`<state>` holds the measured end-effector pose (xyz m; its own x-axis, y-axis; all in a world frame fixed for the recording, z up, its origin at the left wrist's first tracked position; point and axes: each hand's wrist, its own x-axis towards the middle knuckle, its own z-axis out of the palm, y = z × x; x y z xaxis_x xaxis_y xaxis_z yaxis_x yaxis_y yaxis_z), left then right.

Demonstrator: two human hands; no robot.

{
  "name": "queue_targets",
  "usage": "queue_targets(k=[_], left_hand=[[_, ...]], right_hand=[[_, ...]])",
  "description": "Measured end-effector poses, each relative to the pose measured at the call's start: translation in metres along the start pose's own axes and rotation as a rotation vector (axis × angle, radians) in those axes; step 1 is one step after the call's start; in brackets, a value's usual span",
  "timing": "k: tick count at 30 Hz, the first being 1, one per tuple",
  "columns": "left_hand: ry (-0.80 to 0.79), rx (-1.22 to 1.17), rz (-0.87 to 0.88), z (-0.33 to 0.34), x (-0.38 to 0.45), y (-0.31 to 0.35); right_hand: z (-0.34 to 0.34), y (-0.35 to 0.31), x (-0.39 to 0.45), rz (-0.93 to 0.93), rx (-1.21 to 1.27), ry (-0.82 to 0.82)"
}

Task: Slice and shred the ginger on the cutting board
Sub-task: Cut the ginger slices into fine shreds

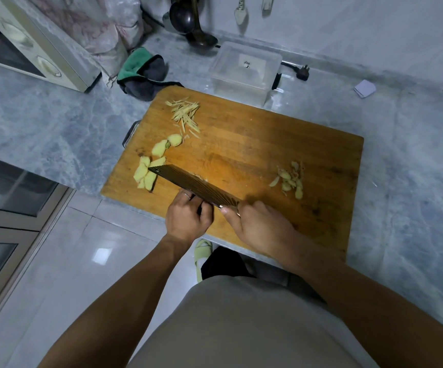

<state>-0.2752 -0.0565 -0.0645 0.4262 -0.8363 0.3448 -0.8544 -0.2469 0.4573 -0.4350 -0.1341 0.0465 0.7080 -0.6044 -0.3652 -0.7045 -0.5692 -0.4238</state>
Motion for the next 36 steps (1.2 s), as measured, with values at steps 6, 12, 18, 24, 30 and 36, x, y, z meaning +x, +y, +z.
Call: queue_targets(k=[6, 12, 18, 24, 30, 36], left_hand=[[-0.008, -0.003, 0.008, -0.003, -0.001, 0.002], [0.032, -0.029, 0.029, -0.001, -0.002, 0.0], [0.054, -0.044, 0.069, 0.002, -0.003, -0.005], [0.026, 0.007, 0.042, 0.007, -0.004, -0.009], [0.037, -0.022, 0.007, 0.002, -0.002, -0.003], [0.042, -0.024, 0.017, 0.0, -0.002, -0.003]], right_hand=[[0.003, 0.004, -0.002, 0.004, 0.006, 0.024], [-0.004, 0.003, -0.011, -0.008, 0.028, 0.035], [0.0, 0.003, -0.01, 0.002, 0.051, 0.043], [0.005, 0.002, -0.001, 0.003, 0.009, 0.032], [0.017, 0.004, 0.003, -0.049, -0.084, 0.088], [0.009, 0.006, -0.004, -0.057, 0.0, 0.082]])
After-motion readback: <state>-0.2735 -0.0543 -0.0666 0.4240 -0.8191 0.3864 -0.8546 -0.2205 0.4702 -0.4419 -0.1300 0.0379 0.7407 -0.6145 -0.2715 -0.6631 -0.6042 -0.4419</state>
